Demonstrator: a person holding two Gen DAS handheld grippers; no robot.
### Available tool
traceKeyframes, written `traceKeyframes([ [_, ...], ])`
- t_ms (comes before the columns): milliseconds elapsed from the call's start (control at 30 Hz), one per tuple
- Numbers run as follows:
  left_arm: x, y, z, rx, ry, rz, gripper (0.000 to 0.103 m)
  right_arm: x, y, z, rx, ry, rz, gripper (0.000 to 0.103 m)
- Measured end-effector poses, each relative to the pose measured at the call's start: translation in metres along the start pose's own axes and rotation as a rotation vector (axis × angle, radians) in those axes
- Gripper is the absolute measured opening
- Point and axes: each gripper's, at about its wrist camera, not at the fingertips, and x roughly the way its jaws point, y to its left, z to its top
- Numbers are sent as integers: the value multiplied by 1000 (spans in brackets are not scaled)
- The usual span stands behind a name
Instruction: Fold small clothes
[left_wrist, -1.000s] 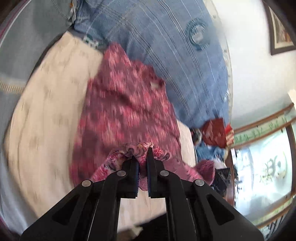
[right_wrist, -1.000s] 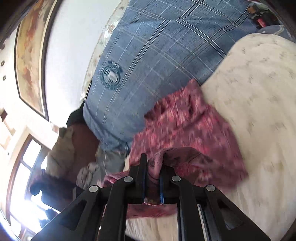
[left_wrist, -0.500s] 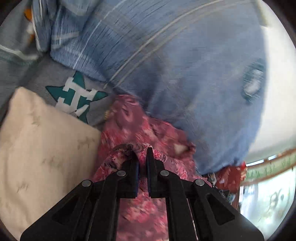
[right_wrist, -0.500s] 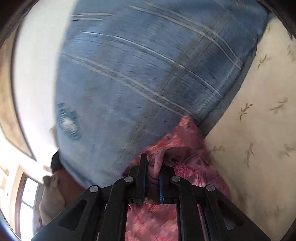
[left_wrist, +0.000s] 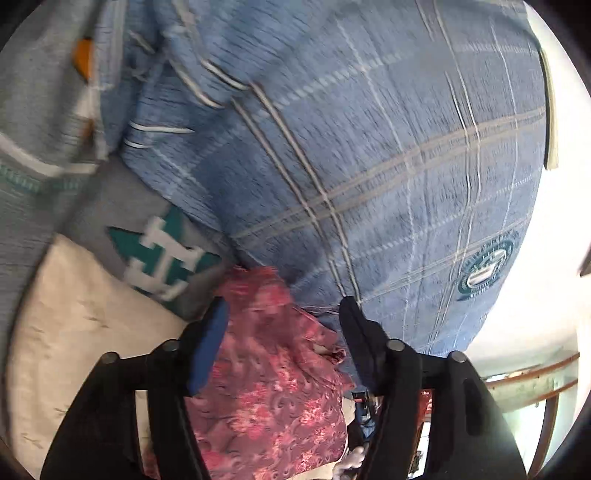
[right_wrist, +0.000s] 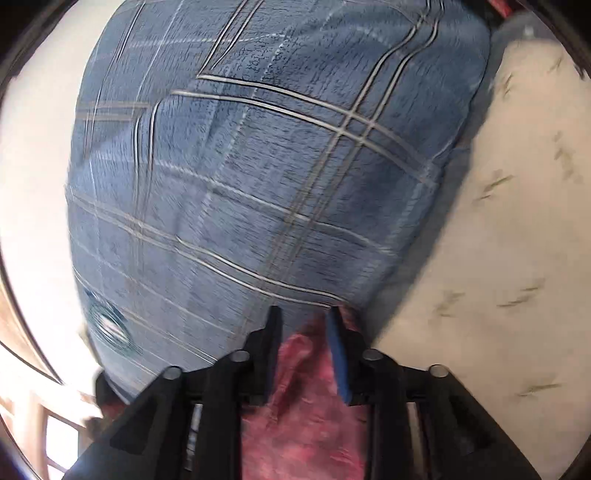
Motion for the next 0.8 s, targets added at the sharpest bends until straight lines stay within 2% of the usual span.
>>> traceKeyframes([
  [67, 2, 7, -1, -4, 39, 1, 61, 3, -1, -6, -47, 44, -44, 36],
  [167, 19, 1, -18, 128, 106, 88, 61, 17, 8, -14, -94, 100, -53, 38],
  [267, 42, -7, -41, 243, 199, 128, 61, 47, 33, -28, -211, 194, -73, 38],
  [333, 57, -15, -47, 299, 202, 188, 61, 76, 54, -37, -282, 265, -101, 37],
  [367, 66, -18, -46, 299, 197, 215, 61, 85, 60, -37, -290, 260, -95, 37],
  [433, 78, -23, -38, 256, 172, 240, 61, 92, 69, -33, -263, 220, -30, 37],
  [500, 80, -26, -26, 198, 131, 252, 61, 83, 76, -26, -223, 141, 45, 38],
  [567, 69, -24, -17, 138, 96, 233, 61, 68, 76, -20, -225, 105, 46, 38],
  [700, 32, -13, -22, 149, 88, 209, 61, 27, 49, -18, -283, 138, -106, 43],
  [800, 10, 5, -54, 182, 161, 179, 62, -4, 18, -31, -307, 190, -147, 52],
])
